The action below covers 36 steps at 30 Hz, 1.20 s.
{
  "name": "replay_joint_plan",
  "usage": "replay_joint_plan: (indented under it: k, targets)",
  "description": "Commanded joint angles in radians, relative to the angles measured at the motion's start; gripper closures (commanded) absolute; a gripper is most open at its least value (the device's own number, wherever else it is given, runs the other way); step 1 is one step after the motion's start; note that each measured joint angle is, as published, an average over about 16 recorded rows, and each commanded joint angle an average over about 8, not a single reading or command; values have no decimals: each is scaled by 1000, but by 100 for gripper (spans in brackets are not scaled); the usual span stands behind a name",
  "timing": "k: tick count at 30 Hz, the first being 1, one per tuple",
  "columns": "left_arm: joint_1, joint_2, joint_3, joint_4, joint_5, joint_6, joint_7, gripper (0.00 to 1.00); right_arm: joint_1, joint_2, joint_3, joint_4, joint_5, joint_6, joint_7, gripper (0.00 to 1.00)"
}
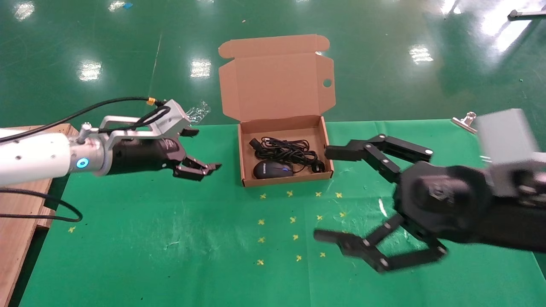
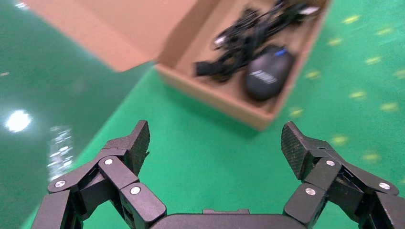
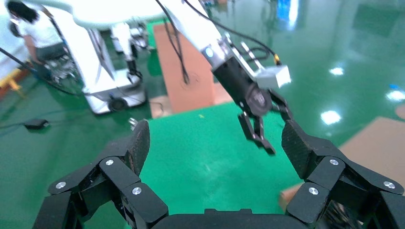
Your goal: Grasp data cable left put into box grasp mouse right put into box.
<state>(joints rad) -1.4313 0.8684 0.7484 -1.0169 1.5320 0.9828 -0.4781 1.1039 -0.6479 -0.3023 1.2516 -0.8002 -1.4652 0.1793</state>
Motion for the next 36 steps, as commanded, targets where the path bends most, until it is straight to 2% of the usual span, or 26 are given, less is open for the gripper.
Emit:
replay_joint_plan:
  k: [1, 5, 30, 36]
  targets:
    - [21, -15, -27, -15, -46, 30, 17, 0, -18, 23, 14, 20, 43, -19, 5, 0]
    - [62, -44, -81, -46, -138, 88, 50, 0, -29, 36, 22, 32, 69, -30, 8, 0]
    - [319, -230, -419, -239, -717, 459, 260, 0, -28, 37, 20, 32, 71, -30, 7, 0]
    - [364, -262, -479, -273, -820, 524, 295, 0, -29, 38, 20, 32, 72, -30, 7, 0]
